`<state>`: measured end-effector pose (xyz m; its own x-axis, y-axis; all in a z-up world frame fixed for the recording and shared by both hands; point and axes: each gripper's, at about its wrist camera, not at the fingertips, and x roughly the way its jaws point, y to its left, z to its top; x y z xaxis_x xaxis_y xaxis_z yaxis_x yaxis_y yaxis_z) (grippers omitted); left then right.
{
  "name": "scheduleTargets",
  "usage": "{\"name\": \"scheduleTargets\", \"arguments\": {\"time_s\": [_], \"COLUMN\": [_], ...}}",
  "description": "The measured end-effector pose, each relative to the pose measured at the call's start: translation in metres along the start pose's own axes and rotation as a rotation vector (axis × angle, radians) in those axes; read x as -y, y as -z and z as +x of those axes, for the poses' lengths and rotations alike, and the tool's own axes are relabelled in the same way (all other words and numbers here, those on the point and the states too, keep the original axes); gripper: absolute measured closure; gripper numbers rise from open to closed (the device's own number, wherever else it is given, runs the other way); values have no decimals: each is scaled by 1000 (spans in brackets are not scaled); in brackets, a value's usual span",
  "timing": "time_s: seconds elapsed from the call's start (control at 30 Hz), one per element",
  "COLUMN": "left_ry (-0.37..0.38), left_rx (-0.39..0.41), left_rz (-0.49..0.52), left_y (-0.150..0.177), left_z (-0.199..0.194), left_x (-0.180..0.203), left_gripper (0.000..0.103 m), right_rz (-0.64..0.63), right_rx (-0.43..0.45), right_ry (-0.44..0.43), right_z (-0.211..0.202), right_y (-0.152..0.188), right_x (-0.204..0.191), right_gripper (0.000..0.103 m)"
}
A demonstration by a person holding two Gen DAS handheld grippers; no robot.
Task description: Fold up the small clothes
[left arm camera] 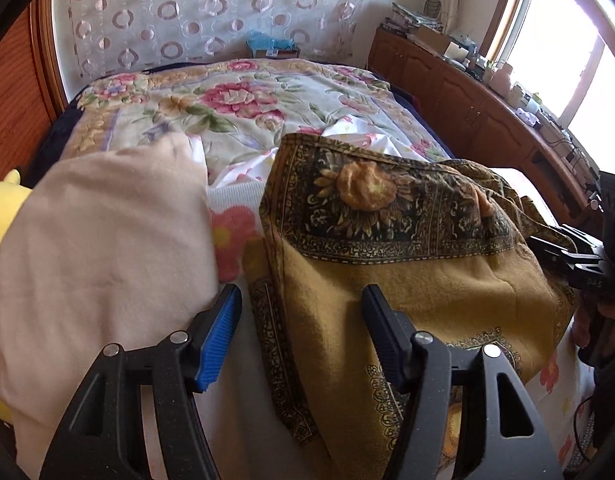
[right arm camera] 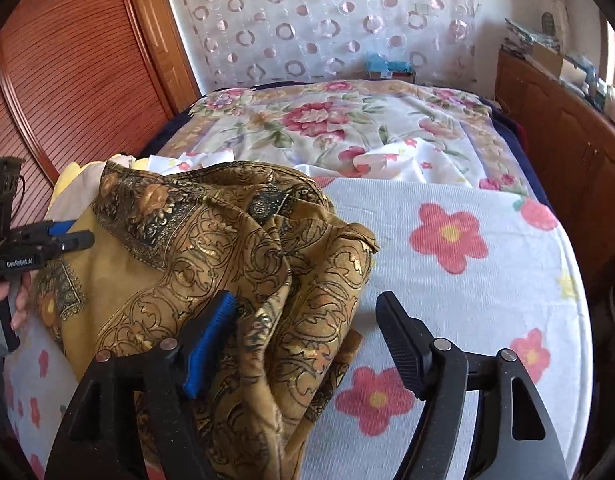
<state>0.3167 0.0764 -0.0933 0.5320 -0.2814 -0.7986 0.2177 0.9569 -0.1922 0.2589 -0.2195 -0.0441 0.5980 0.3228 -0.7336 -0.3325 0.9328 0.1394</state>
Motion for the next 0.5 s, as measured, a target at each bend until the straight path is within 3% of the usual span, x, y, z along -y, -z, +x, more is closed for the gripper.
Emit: {"name": "scheduleTargets", "arguments": {"time_s": [0.1,0.2,0.3,0.33,0.43,0.5], "left_ry": [24,49,75,79,86,104], "left_rx": [3,4,6,19,82,135], "left_rz": [-14,-23,-24,-20,0,-7], "left_y": [0,0,-1,-1,0,3], "left_z": [0,-1,-3,-6,-23,-41], "left_x": [-1,1,2,3,9,11], "left_gripper": [41,58,85,92,94,94], "right_rz": [-3,-23,-42,-42,-46,-54], "right_rx": [5,5,3,-1,9,37], "right_ry": [-12,-44,-92,-107,-161,-186], "right_z": [2,4,5,5,2,-4], "right_y": [-3,-4,-1,-2,-2,-3], "right_x": [0,1,3,5,12,15], "right_gripper": [27,29,48,58,83,86]}}
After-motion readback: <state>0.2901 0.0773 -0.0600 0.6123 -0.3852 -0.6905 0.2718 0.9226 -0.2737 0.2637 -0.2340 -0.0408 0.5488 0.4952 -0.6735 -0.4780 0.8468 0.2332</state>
